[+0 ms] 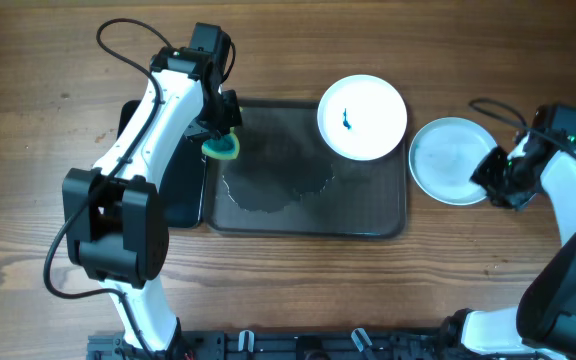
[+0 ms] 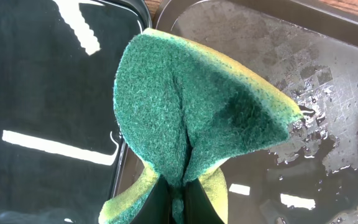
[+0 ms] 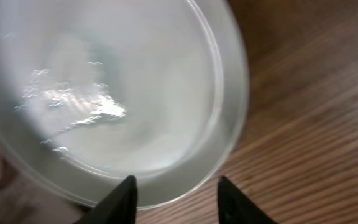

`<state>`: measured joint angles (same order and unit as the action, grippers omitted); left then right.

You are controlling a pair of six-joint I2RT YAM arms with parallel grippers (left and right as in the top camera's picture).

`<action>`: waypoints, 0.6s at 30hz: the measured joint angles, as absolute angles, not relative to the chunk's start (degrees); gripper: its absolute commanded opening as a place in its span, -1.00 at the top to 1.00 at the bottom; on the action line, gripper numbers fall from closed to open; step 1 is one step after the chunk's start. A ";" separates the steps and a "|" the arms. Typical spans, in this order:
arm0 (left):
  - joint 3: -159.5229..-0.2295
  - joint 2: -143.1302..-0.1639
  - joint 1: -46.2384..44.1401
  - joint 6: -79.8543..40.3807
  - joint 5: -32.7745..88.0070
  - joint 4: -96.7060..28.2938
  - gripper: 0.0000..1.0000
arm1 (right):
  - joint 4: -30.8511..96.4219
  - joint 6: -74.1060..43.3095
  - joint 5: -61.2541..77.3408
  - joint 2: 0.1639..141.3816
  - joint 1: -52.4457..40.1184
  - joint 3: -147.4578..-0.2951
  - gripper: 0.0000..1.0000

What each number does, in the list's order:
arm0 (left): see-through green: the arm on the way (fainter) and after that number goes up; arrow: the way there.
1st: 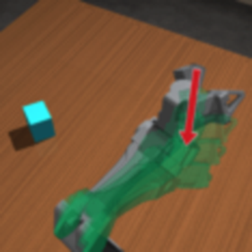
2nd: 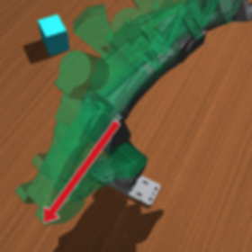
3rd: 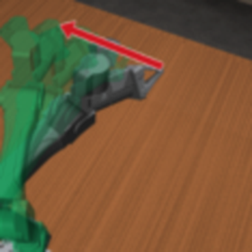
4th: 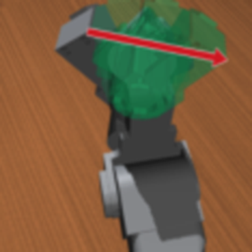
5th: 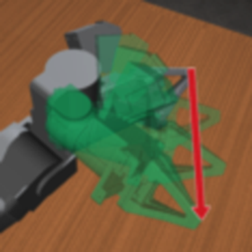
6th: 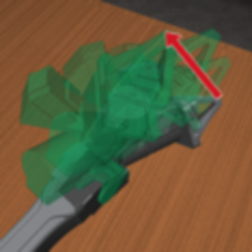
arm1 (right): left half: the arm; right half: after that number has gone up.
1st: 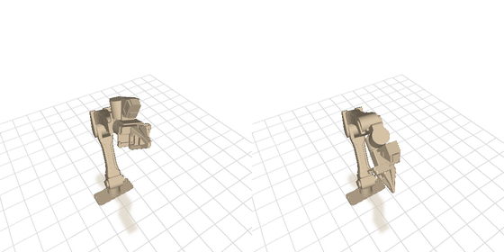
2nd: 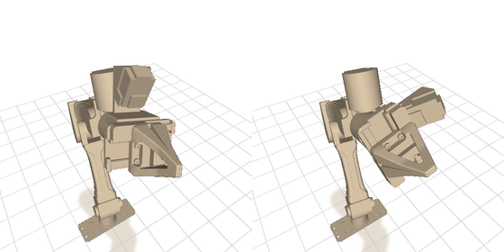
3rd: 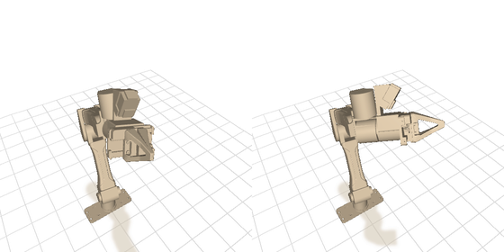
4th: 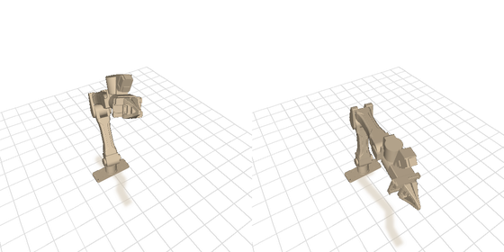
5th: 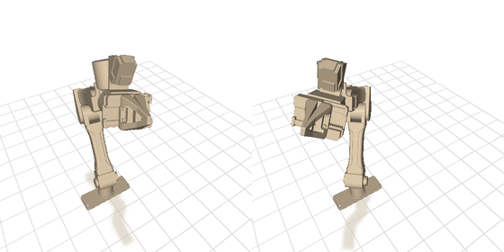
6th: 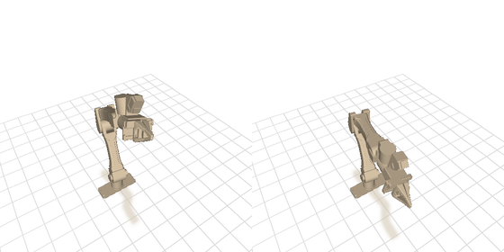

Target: Clean dirty plates on tray and stack at the side

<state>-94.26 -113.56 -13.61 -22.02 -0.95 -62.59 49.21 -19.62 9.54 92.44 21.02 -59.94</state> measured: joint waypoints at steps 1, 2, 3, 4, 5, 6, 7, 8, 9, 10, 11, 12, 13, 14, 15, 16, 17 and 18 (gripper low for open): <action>-94.26 -113.56 -13.61 -22.04 -0.95 -62.57 0.92 | 50.41 -17.63 11.42 92.36 20.71 -62.78 -0.01; -94.26 -113.56 -13.61 -22.04 -0.95 -62.59 0.92 | 50.70 -15.51 13.34 92.25 20.01 -65.32 -0.04; -94.26 -113.56 -13.61 -22.04 -0.95 -62.57 0.92 | 50.28 -13.67 14.92 92.23 19.27 -66.59 -0.05; -94.26 -113.56 -13.61 -22.02 -0.95 -62.59 0.92 | 48.64 -11.70 16.78 92.23 17.91 -67.57 -0.06; -94.26 -113.56 -13.61 -22.04 -0.95 -62.59 0.92 | 46.33 -10.44 17.89 92.23 16.29 -68.03 -0.06; -94.26 -113.56 -13.61 -22.02 -0.95 -62.57 0.92 | 44.23 -9.47 18.55 92.23 14.46 -68.31 -0.06; -94.26 -113.56 -13.61 -22.02 -0.95 -62.59 0.92 | 42.19 -8.75 19.18 92.23 12.49 -68.49 -0.06; -94.26 -113.56 -13.61 -22.04 -0.95 -62.57 0.92 | 40.29 -8.40 19.33 92.25 10.52 -68.60 -0.03; -94.26 -113.56 -13.61 -22.04 -0.95 -62.59 0.92 | 38.09 -7.94 19.31 92.27 8.03 -68.75 -0.01; -94.26 -113.56 -13.61 -22.04 -0.95 -62.57 0.92 | 37.08 -7.53 19.27 92.55 5.87 -69.30 -0.01; -94.26 -113.56 -13.61 -22.04 -0.95 -62.54 0.92 | 36.73 -7.38 19.05 93.76 3.95 -70.70 -0.01; -94.26 -113.56 -13.61 -22.04 -0.95 -62.59 0.92 | 36.67 -7.14 18.96 96.16 2.55 -73.01 0.01; -94.26 -113.56 -13.61 -22.04 -0.97 -62.54 0.92 | 37.23 -6.68 18.79 98.43 1.65 -75.13 0.03; -94.26 -113.56 -13.61 -22.04 -0.95 -62.57 0.92 | 37.71 -5.78 18.44 101.84 0.71 -77.95 0.04; -94.26 -113.56 -13.61 -22.04 -0.95 -62.57 0.92 | 37.98 -5.23 18.06 104.29 0.23 -79.79 0.06; -94.26 -113.56 -13.61 -22.04 -0.95 -62.59 0.92 | 38.48 -4.16 17.72 107.31 -0.08 -81.60 0.09; -94.26 -113.56 -13.61 -22.04 -0.95 -62.57 0.92 | 38.46 -2.85 17.34 109.75 -0.08 -82.74 0.11; -94.26 -113.56 -13.61 -22.04 -0.95 -62.54 0.92 | 38.02 -1.76 16.84 111.44 -0.08 -83.20 0.12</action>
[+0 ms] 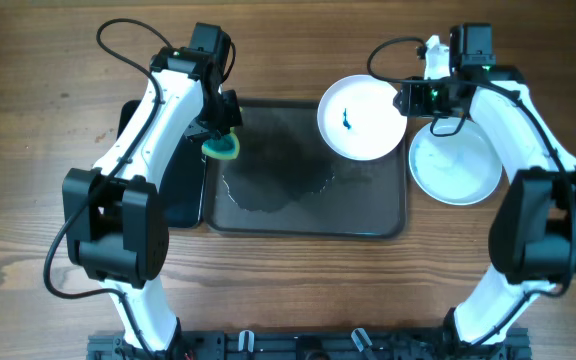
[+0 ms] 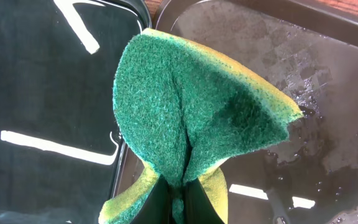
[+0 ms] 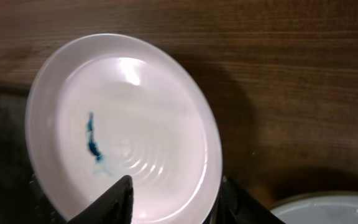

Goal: Clean dirty plates on tray and stack at the side
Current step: 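Move the right gripper back to the third plate on the tray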

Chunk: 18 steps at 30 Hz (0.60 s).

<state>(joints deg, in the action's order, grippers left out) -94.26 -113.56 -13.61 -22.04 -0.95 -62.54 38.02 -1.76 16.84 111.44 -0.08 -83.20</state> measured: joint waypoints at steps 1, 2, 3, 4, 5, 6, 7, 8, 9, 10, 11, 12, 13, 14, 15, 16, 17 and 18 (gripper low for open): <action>-94.26 -113.56 -13.61 -22.04 -0.95 -62.61 0.92 | 37.41 -1.13 16.29 112.75 -0.08 -83.48 0.12; -94.26 -113.56 -13.61 -22.04 -0.95 -62.57 0.92 | 37.12 -0.27 15.62 114.10 -0.08 -83.57 0.15; -94.26 -113.56 -13.61 -22.04 -0.95 -62.57 0.92 | 37.10 0.36 15.14 114.91 -0.08 -83.57 0.20; -94.26 -113.56 -13.61 -22.04 -0.95 -62.57 0.92 | 36.75 1.32 14.70 115.63 -0.08 -83.57 0.23; -94.26 -113.56 -13.61 -22.04 -0.95 -62.57 0.92 | 36.34 1.85 14.41 115.87 -0.08 -83.57 0.25; -94.26 -113.56 -13.61 -22.04 -0.95 -62.57 0.92 | 35.59 2.33 14.24 116.07 -0.08 -83.57 0.29; -94.26 -113.56 -13.61 -22.04 -0.95 -62.57 0.92 | 35.33 2.74 14.06 116.20 -0.08 -83.57 0.31; -94.26 -113.56 -13.61 -22.04 -0.95 -62.59 0.92 | 35.22 2.96 14.00 116.33 -0.08 -83.57 0.32; -94.26 -113.56 -13.61 -22.04 -0.95 -62.57 0.92 | 35.18 3.14 13.89 116.51 -0.08 -83.59 0.33; -94.26 -113.56 -13.61 -22.04 -0.95 -62.57 0.92 | 35.07 3.18 13.87 116.79 -0.08 -83.61 0.35; -94.26 -113.56 -13.61 -22.06 -0.95 -62.57 0.92 | 34.94 3.31 13.87 117.16 -0.08 -83.64 0.42; -94.26 -113.56 -13.61 -22.06 -0.95 -62.59 0.92 | 34.83 3.36 13.87 117.71 -0.08 -83.64 0.52; -94.26 -113.56 -13.61 -22.06 -0.95 -62.57 0.92 | 34.79 3.49 13.85 118.24 -0.08 -83.64 0.53; -94.26 -113.56 -13.61 -22.06 -0.95 -62.59 0.92 | 34.79 3.55 13.82 118.54 -0.08 -83.64 0.54; -94.26 -113.56 -13.61 -22.09 -0.95 -62.59 0.92 | 34.76 3.70 13.80 118.69 -0.08 -83.64 0.55; -94.26 -113.56 -13.61 -22.17 -0.95 -62.59 0.92 | 34.65 3.77 13.80 118.85 -0.08 -83.64 0.58; -94.26 -113.56 -13.61 -22.22 -0.95 -62.57 0.92 | 34.44 3.77 13.80 118.89 -0.08 -83.64 0.63; -94.26 -113.56 -13.61 -22.22 -0.95 -62.59 0.92 | 34.39 3.77 13.80 118.93 -0.08 -83.64 0.69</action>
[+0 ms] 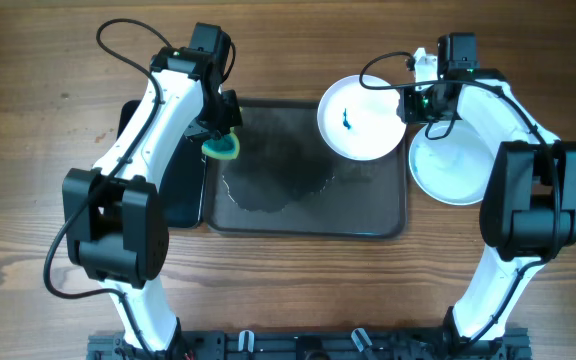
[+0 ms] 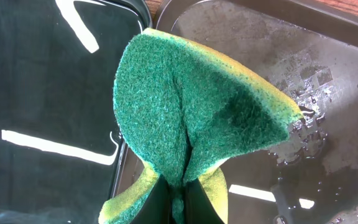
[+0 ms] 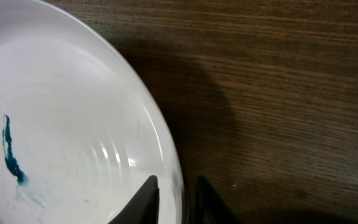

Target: Clean dirty plates on tray and stack at the side

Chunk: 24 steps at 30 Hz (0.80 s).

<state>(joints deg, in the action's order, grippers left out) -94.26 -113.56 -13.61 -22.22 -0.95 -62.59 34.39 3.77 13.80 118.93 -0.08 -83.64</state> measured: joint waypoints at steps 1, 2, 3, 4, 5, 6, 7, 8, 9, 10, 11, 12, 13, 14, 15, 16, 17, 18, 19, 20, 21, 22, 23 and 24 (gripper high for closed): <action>-94.26 -113.56 -13.61 -22.22 -0.95 -62.59 0.92 | 34.39 3.79 13.78 118.93 -0.08 -83.64 0.75; -94.26 -113.56 -13.61 -22.22 -0.95 -62.59 0.92 | 34.39 4.01 13.67 118.96 -0.08 -83.64 0.84; -94.26 -113.56 -13.61 -22.22 -0.95 -62.59 0.92 | 34.37 3.99 13.67 118.96 -0.08 -83.64 0.90; -94.26 -113.56 -13.61 -22.22 -0.95 -62.57 0.92 | 34.39 4.08 13.65 118.96 -0.08 -83.64 0.91; -94.26 -113.56 -13.61 -22.22 -0.95 -62.59 0.92 | 34.46 4.16 13.67 118.96 -0.08 -83.64 0.91; -94.26 -113.56 -13.61 -22.22 -0.95 -62.59 0.92 | 34.57 4.19 13.67 118.96 -0.08 -83.64 0.91; -94.26 -113.56 -13.61 -22.22 -0.97 -62.57 0.92 | 34.92 4.19 13.69 118.96 -0.08 -83.68 0.91; -94.26 -113.56 -13.61 -22.22 -0.97 -62.57 0.92 | 35.83 4.16 13.91 118.96 -0.08 -83.77 0.91; -94.26 -113.56 -13.61 -22.22 -0.95 -62.59 0.92 | 36.62 4.14 14.37 118.96 -0.08 -83.79 0.91; -94.26 -113.56 -13.61 -22.22 -0.95 -62.59 0.92 | 37.71 3.66 14.98 118.96 -0.08 -83.83 0.91; -94.26 -113.56 -13.61 -22.22 -0.95 -62.59 0.92 | 38.85 2.44 15.42 118.96 -0.08 -83.85 0.92; -94.26 -113.56 -13.61 -22.22 -0.95 -62.59 0.92 | 40.56 0.71 16.21 118.96 -0.25 -83.92 0.92; -94.26 -113.56 -13.61 -22.22 -0.95 -62.59 0.92 | 41.95 -0.80 17.76 118.93 -0.47 -83.96 0.91; -94.26 -113.56 -13.61 -22.22 -0.95 -62.57 0.92 | 45.01 -2.83 18.65 118.93 -1.45 -84.14 0.91; -94.26 -113.56 -13.61 -22.22 -0.95 -62.59 0.92 | 47.81 -4.97 19.46 118.91 -3.05 -84.16 0.91; -94.26 -113.56 -13.61 -22.22 -0.95 -62.54 0.92 | 48.80 -5.85 19.79 118.91 -3.86 -84.16 0.91; -94.26 -113.56 -13.61 -22.22 -0.95 -62.61 0.92 | 50.33 -7.49 20.08 118.85 -5.41 -84.16 0.91; -94.26 -113.56 -13.61 -22.22 -0.97 -62.54 0.92 | 51.55 -8.97 20.29 118.83 -6.83 -84.16 0.91; -94.26 -113.56 -13.61 -22.22 -0.95 -62.59 0.92 | 52.23 -10.13 20.56 118.83 -8.43 -84.16 0.91; -94.26 -113.56 -13.61 -22.22 -0.97 -62.57 0.92 | 52.47 -11.03 20.56 118.83 -10.20 -84.16 0.91; -94.26 -113.56 -13.61 -22.22 -0.95 -62.59 0.92 | 52.73 -12.08 20.51 118.83 -12.01 -84.16 0.91; -94.26 -113.56 -13.61 -22.22 -0.95 -62.57 0.92 | 52.86 -13.39 20.32 118.83 -13.76 -84.16 0.92; -94.26 -113.56 -13.61 -22.22 -0.95 -62.57 0.92 | 52.95 -14.66 19.84 118.83 -15.33 -84.16 0.91; -94.26 -113.56 -13.61 -22.22 -0.95 -62.57 0.92 | 52.97 -16.08 19.29 118.83 -16.84 -84.16 0.91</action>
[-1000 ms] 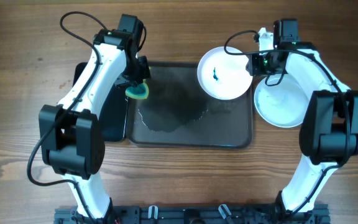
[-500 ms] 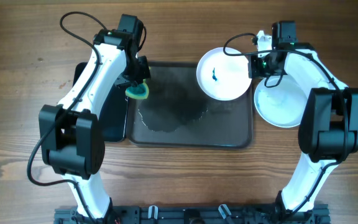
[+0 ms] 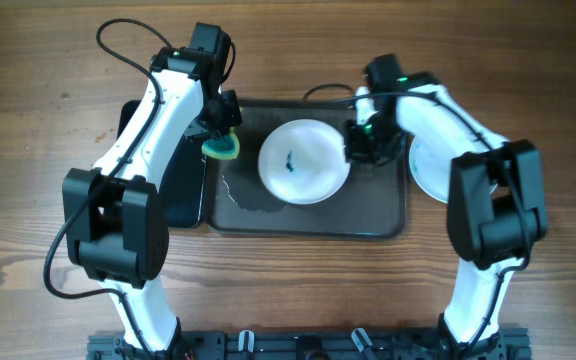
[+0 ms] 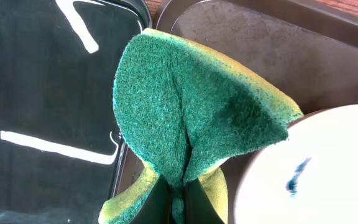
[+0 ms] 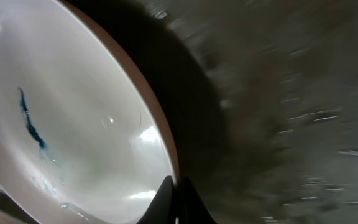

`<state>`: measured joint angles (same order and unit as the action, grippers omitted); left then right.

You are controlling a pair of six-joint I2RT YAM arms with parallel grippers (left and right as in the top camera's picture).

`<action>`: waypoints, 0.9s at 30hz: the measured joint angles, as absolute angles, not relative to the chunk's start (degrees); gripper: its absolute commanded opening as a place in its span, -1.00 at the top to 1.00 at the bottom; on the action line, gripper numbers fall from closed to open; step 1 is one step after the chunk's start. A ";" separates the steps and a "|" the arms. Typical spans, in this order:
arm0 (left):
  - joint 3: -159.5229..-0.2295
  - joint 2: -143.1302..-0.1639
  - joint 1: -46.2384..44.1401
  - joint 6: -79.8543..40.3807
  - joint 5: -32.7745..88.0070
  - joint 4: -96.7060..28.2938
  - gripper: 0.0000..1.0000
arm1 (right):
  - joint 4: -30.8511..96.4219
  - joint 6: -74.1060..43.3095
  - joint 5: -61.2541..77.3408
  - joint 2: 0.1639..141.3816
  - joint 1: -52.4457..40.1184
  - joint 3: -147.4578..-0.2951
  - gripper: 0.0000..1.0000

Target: Clean dirty plates on tray and stack at the side

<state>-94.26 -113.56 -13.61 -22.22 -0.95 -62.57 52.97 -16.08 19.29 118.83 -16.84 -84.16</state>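
Note:
A white plate with a blue smear sits over the middle of the dark tray; my right gripper is shut on its right rim. The right wrist view shows the same plate with the rim pinched between the fingers. My left gripper is shut on a green and yellow sponge at the tray's left edge. In the left wrist view the sponge hangs beside the plate. A clean white plate lies on the table right of the tray, partly hidden by my right arm.
A black mat or tray lies left of the main tray, under my left arm. A wet patch spreads on the tray floor below the sponge. Bare wooden table surrounds everything.
My right gripper has shut on the smeared plate's rim, and the plate has moved from the tray's upper right corner to its middle, close to the sponge. The left arm has not moved.
My right gripper was open at the clean plate on the table to the right. It then stood open beside the smeared plate at the tray's upper right, then closer around its rim. Now it holds that plate mid-tray. My left gripper held the sponge still throughout.

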 measured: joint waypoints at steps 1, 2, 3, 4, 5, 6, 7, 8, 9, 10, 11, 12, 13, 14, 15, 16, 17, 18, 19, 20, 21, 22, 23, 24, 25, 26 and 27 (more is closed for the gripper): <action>-94.26 -113.56 -13.61 -22.22 -0.95 -62.57 0.92 | 52.95 -18.06 18.50 118.83 -18.61 -84.16 0.91; -94.26 -113.56 -13.61 -22.22 -0.95 -62.57 0.92 | 52.93 -19.35 17.85 118.83 -19.49 -84.16 0.92; -94.26 -113.56 -13.61 -22.22 -0.95 -62.57 0.92 | 52.53 -21.08 17.26 118.83 -20.53 -84.14 0.91; -94.26 -113.56 -13.61 -22.22 -0.93 -62.57 0.92 | 51.55 -22.70 16.64 118.80 -21.21 -83.99 0.92; -94.26 -113.56 -13.61 -22.24 -0.34 -62.57 0.92 | 49.93 -24.10 16.43 118.69 -21.63 -83.33 0.92; -94.26 -113.56 -13.61 -22.24 0.40 -62.57 0.92 | 47.92 -25.17 16.71 118.50 -21.67 -82.11 0.92; -94.26 -113.56 -13.67 -22.24 1.13 -62.57 0.92 | 46.33 -25.67 17.34 118.08 -21.61 -80.97 0.91; -94.24 -113.56 -13.82 -22.24 1.63 -62.57 0.92 | 44.36 -25.91 18.20 117.62 -21.54 -79.94 0.91; -94.11 -113.56 -14.22 -22.24 2.04 -62.30 0.92 | 42.33 -26.17 19.35 117.25 -21.50 -78.85 0.91; -93.97 -113.56 -14.70 -22.24 2.35 -62.04 0.92 | 40.75 -26.59 20.29 117.01 -21.50 -77.95 0.92; -93.56 -113.56 -15.33 -22.24 2.55 -61.14 0.92 | 39.79 -27.00 21.06 116.84 -21.50 -77.30 0.91; -93.06 -113.56 -16.23 -22.24 2.92 -60.20 0.92 | 39.18 -27.42 21.74 116.66 -21.50 -76.71 0.91; -92.20 -113.56 -17.45 -22.24 3.07 -58.92 0.92 | 38.85 -27.55 22.20 116.62 -21.50 -76.44 0.91; -91.61 -113.56 -18.44 -22.24 3.16 -58.17 0.92 | 38.65 -27.70 22.55 116.62 -21.50 -76.29 0.91; -90.72 -113.56 -19.90 -22.24 3.33 -57.17 0.92 | 38.65 -27.86 22.81 116.62 -21.50 -76.20 0.91; -89.78 -113.56 -21.41 -22.24 3.46 -56.31 0.92 | 38.68 -27.90 23.03 116.62 -21.50 -76.18 0.91; -88.97 -113.56 -22.81 -22.26 3.64 -55.66 0.92 | 38.65 -27.90 23.16 116.62 -21.50 -76.20 0.91; -88.23 -113.56 -23.99 -22.24 3.84 -54.83 0.92 | 38.68 -27.90 23.16 116.62 -21.50 -76.20 0.91; -87.29 -113.56 -24.88 -22.24 4.01 -53.54 0.92 | 38.65 -27.90 23.18 116.62 -21.50 -76.18 0.91; -86.52 -113.56 -25.10 -22.24 4.05 -52.80 0.92 | 38.65 -27.97 23.20 116.62 -21.50 -76.18 0.92; -85.73 -113.56 -25.12 -22.24 4.16 -52.25 0.92 | 38.65 -28.10 23.27 116.62 -21.50 -76.18 0.92; -85.03 -113.56 -25.12 -22.41 4.14 -52.07 0.92 | 38.63 -28.10 23.38 116.62 -21.50 -76.18 0.91; -84.60 -113.56 -25.12 -22.74 3.64 -51.99 0.92 | 38.63 -28.10 23.38 116.62 -21.50 -76.18 0.91; -84.16 -113.56 -25.12 -23.14 2.57 -51.88 0.92 | 38.59 -28.10 23.44 116.62 -21.50 -76.14 0.92; -83.81 -113.56 -25.12 -23.35 1.65 -51.53 0.92 | 38.61 -28.10 23.53 116.62 -21.50 -76.14 0.91; -83.53 -113.56 -25.12 -23.49 0.84 -51.13 0.92 | 38.61 -28.12 23.55 116.62 -21.50 -76.14 0.91; -83.09 -113.56 -25.12 -23.55 -0.12 -50.41 0.92 | 38.59 -28.12 23.55 116.62 -21.50 -76.14 0.91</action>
